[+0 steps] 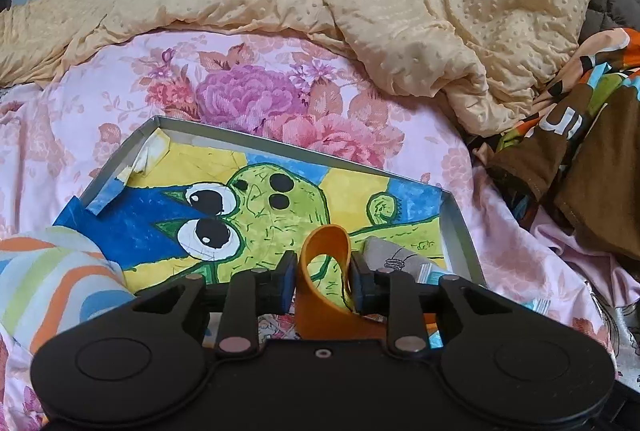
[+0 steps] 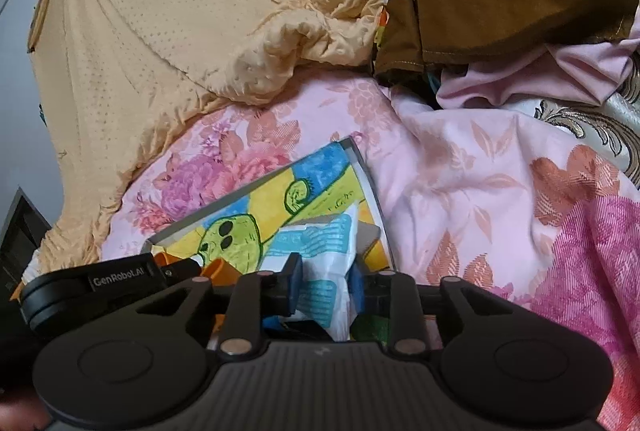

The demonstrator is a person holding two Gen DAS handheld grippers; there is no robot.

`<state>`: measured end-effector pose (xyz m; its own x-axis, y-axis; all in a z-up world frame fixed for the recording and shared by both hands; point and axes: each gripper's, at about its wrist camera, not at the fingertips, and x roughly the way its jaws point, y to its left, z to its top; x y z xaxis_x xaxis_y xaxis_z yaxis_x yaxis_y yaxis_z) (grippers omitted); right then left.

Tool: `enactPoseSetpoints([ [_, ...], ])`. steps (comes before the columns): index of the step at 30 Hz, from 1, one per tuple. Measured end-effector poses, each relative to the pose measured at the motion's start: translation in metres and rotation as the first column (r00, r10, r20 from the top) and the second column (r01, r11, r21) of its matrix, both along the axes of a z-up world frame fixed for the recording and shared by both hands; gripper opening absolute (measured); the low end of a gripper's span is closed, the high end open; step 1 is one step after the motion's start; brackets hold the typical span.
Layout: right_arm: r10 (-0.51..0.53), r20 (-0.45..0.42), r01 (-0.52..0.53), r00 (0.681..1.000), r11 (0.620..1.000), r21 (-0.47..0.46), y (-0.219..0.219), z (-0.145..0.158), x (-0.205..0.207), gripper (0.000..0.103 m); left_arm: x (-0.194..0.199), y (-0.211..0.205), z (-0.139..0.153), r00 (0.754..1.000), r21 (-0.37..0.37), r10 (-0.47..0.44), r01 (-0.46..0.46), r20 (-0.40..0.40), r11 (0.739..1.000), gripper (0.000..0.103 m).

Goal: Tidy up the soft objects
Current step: 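Lift and carry the orange case and blue-white packet over the frog-printed tray, then lower the orange case and packet into the tray and open both tools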

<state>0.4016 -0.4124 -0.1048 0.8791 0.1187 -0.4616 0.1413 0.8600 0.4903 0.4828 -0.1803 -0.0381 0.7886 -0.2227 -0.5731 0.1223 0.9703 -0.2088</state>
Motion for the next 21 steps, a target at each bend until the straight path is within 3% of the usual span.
enactPoseSetpoints([
  [4, -0.005, -0.016, 0.005, 1.0, 1.0, -0.018, 0.002, -0.001, 0.0, 0.042, -0.001, 0.0, 0.0, 1.0, -0.002, 0.005, -0.005, 0.001, 1.0, 0.032],
  [6, -0.006, -0.023, 0.005, 1.0, 1.0, -0.03, 0.003, -0.001, 0.0, 0.055, -0.002, 0.0, 0.0, 1.0, 0.0, 0.004, -0.004, 0.004, 1.0, 0.037],
  [9, -0.006, -0.042, 0.004, 0.999, 0.999, -0.042, 0.003, -0.002, 0.001, 0.065, -0.004, -0.002, 0.0, 1.0, 0.004, 0.004, -0.004, 0.004, 1.0, 0.045],
  [21, -0.013, -0.046, 0.011, 0.999, 0.999, -0.047, 0.0, 0.004, -0.004, 0.086, -0.019, 0.004, 0.008, 0.999, -0.018, 0.029, -0.028, 0.036, 0.999, 0.074],
])
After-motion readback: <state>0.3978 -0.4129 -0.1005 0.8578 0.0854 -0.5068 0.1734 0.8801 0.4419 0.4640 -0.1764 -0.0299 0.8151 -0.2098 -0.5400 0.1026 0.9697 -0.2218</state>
